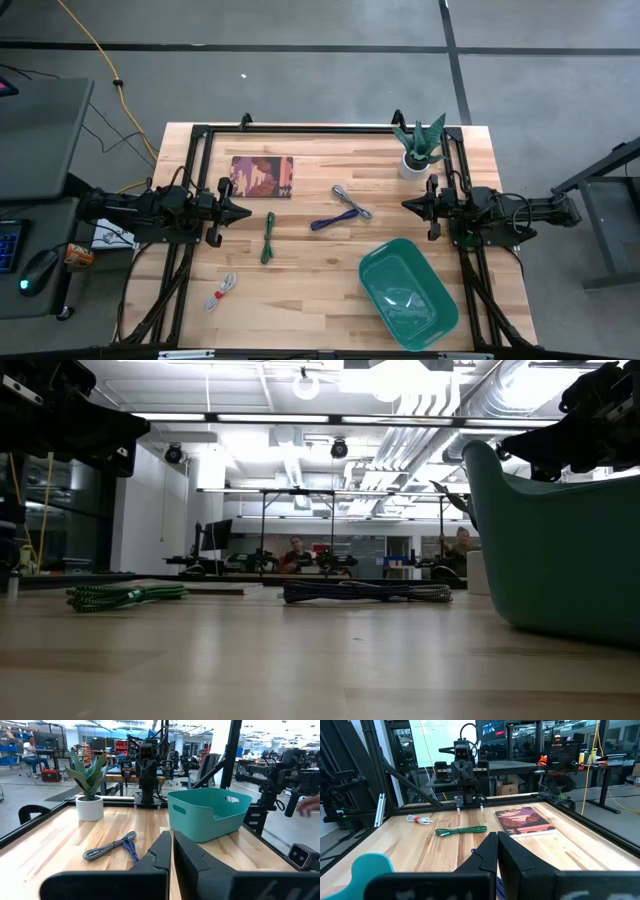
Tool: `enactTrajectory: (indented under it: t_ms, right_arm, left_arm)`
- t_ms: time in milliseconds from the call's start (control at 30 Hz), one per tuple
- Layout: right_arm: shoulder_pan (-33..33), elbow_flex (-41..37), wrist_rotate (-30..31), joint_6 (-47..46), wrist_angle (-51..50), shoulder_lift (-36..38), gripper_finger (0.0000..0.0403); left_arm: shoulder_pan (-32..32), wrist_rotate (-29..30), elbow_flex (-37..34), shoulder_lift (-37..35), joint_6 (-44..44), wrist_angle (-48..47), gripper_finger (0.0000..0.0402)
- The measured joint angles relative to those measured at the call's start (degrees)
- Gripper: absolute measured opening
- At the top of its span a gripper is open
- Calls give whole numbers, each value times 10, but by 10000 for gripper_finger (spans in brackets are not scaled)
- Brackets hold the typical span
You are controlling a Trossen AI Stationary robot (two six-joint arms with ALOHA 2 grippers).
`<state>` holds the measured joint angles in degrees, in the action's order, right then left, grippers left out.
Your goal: Pick and place USB-C Cables
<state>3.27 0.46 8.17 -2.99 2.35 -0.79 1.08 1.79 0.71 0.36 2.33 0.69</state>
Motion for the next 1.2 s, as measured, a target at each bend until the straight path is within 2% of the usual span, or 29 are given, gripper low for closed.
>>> enactTrajectory:
  t_ms: [567,700,900,1033,1200]
  right_arm:
    - [0,0,0,3,3,0,0]
    - [0,0,0,-4,38,0,0]
    - [0,0,9,-92,140,-27,3]
    - [0,4,60,-114,180,-93,32]
    - [0,54,79,-174,197,-218,109]
  left_arm:
    - [0,4,0,0,0,0,0]
    - [0,4,0,0,0,0,0]
    - [0,4,0,0,0,0,0]
    - [0,4,0,0,0,0,0]
    - [0,4,0,0,0,4,0]
